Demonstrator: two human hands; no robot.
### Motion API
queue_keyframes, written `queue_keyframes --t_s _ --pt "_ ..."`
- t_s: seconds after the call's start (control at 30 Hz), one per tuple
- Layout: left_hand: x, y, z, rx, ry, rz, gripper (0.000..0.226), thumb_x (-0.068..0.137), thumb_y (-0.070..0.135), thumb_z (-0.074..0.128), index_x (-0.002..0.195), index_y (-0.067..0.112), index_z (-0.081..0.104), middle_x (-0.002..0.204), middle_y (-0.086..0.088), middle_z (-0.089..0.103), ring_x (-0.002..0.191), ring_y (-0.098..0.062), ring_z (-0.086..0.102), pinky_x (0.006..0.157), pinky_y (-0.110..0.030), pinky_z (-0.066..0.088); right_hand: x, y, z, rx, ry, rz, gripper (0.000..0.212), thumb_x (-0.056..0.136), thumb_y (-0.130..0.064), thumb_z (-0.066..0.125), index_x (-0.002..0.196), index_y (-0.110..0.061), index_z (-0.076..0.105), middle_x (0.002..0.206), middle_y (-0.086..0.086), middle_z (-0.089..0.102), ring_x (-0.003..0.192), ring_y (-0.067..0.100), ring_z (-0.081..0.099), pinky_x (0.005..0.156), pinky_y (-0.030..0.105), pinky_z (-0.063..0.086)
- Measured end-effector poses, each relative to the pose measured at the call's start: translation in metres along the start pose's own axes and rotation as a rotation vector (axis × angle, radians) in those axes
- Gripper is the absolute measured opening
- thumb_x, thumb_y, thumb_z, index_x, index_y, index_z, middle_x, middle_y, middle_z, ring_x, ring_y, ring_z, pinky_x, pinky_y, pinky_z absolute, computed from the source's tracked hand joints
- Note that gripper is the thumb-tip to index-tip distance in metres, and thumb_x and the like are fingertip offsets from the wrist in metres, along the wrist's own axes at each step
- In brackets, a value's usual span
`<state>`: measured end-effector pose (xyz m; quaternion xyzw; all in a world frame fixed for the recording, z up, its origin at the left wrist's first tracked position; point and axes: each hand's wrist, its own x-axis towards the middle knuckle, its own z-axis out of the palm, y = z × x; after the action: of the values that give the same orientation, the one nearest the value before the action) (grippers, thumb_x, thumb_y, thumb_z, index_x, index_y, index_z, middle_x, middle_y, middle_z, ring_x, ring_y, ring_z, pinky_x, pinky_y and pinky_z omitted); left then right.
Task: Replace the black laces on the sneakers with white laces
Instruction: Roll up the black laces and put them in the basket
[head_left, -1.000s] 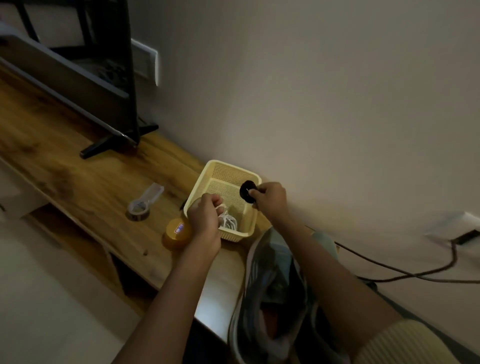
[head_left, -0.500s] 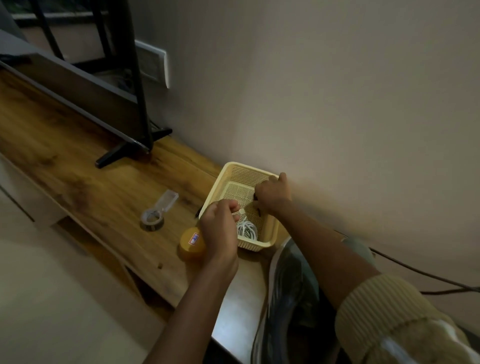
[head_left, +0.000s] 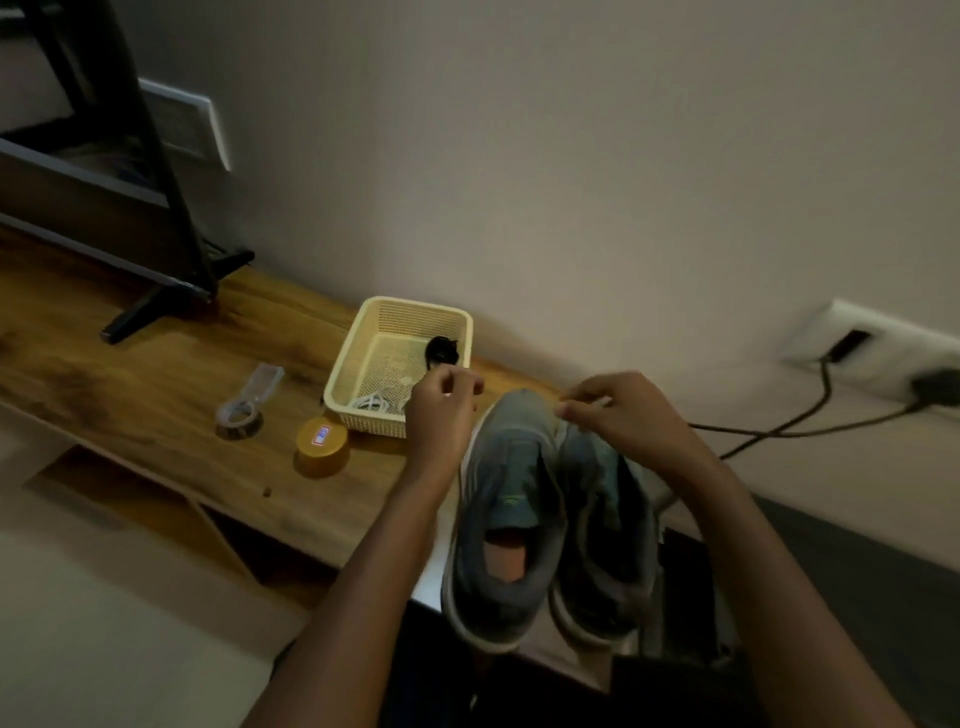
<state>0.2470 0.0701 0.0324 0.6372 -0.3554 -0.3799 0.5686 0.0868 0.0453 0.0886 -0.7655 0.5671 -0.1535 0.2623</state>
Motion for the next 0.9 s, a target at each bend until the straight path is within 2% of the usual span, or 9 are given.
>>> queue_keyframes --t_s 0.1,0.2,0.33,0.43,0.5,0.6,0.7,0.8,0.9 --pt "-0.015 -0.001 0.019 0.124 -0.097 0.062 0.024 0.092 0.014 0.050 0.071 0.023 0.057 0.085 -0.007 0.066 0.083 -0.028 0.061 0.079 -0.040 0.049 -0.037 0.034 -0.002 0.300 0.171 0.159 0.016 0.087 -0.014 0.064 0.076 -0.004 0.071 0.072 0.006 0.067 0.059 0.008 0.063 0.059 0.022 0.045" --pt "-0.030 -0.003 0.038 0.265 -0.284 0.123 0.022 0.092 0.015 0.052 0.075 0.028 0.058 0.093 -0.005 0.067 0.089 -0.024 0.062 0.085 -0.041 0.051 -0.034 0.056 0.014 0.508 0.346 0.320 0.019 0.089 -0.008 0.059 0.073 -0.004 0.068 0.069 0.008 0.065 0.056 0.012 0.062 0.052 0.020 0.045" --pt "-0.046 -0.009 0.053 0.514 -0.531 0.272 0.015 0.092 0.023 0.057 0.106 0.024 0.063 0.110 0.003 0.064 0.105 -0.015 0.058 0.090 -0.032 0.046 -0.014 0.063 0.031 0.366 0.320 0.275 0.024 0.087 -0.011 0.059 0.071 0.006 0.066 0.071 0.021 0.065 0.060 0.027 0.059 0.056 0.028 0.046" --pt "-0.053 -0.008 0.059 0.936 -0.682 0.421 0.019 0.086 0.034 0.061 0.105 0.034 0.063 0.144 0.007 0.038 0.138 -0.019 0.021 0.112 -0.046 0.011 -0.008 0.075 0.028 0.331 0.321 0.206 0.021 0.085 -0.009 0.060 0.071 0.005 0.068 0.073 0.018 0.067 0.065 0.023 0.059 0.063 0.025 0.048" --pt "-0.055 -0.007 0.065 1.129 -0.811 0.451 0.023 0.081 0.033 0.064 0.104 0.038 0.064 0.157 0.009 0.009 0.145 -0.023 -0.010 0.108 -0.057 -0.018 -0.004 0.088 0.024 0.393 0.376 0.238 0.019 0.084 -0.007 0.060 0.070 0.003 0.068 0.072 0.014 0.067 0.071 0.027 0.062 0.074 0.041 0.054" --pt "-0.055 -0.010 0.074 1.299 -0.888 0.438 0.026 0.080 0.031 0.066 0.104 0.040 0.065 0.159 0.009 -0.009 0.141 -0.030 -0.027 0.097 -0.060 -0.030 -0.002 0.097 0.019 0.505 0.393 0.302 0.017 0.083 -0.005 0.059 0.072 -0.001 0.070 0.074 0.011 0.068 0.075 0.028 0.065 0.078 0.046 0.054" --pt "-0.053 -0.011 0.081 1.315 -0.874 0.448 0.016 0.080 0.042 0.068 0.096 0.036 0.068 0.159 0.011 0.000 0.143 -0.027 -0.022 0.098 -0.061 -0.029 -0.003 0.096 0.017 0.506 0.349 0.270 0.017 0.086 -0.008 0.060 0.071 -0.006 0.069 0.077 0.010 0.068 0.074 0.024 0.065 0.072 0.038 0.055" --pt "-0.049 -0.007 0.083 1.168 -0.793 0.442 0.013 0.083 0.045 0.064 0.090 0.034 0.068 0.153 0.016 0.022 0.145 -0.017 -0.001 0.107 -0.058 -0.020 -0.006 0.097 0.015 0.501 0.285 0.234 0.015 0.087 -0.009 0.061 0.075 -0.006 0.069 0.078 0.008 0.067 0.064 0.014 0.061 0.056 0.018 0.048" --pt "-0.040 -0.004 0.079 0.784 -0.555 0.389 0.006 0.085 0.039 0.064 0.087 0.032 0.065 0.120 0.017 0.058 0.125 -0.012 0.043 0.111 -0.047 0.023 -0.009 0.097 0.011 0.549 0.306 0.212 0.015 0.088 -0.011 0.062 0.077 -0.004 0.071 0.080 0.010 0.069 0.069 0.018 0.063 0.063 0.026 0.052"
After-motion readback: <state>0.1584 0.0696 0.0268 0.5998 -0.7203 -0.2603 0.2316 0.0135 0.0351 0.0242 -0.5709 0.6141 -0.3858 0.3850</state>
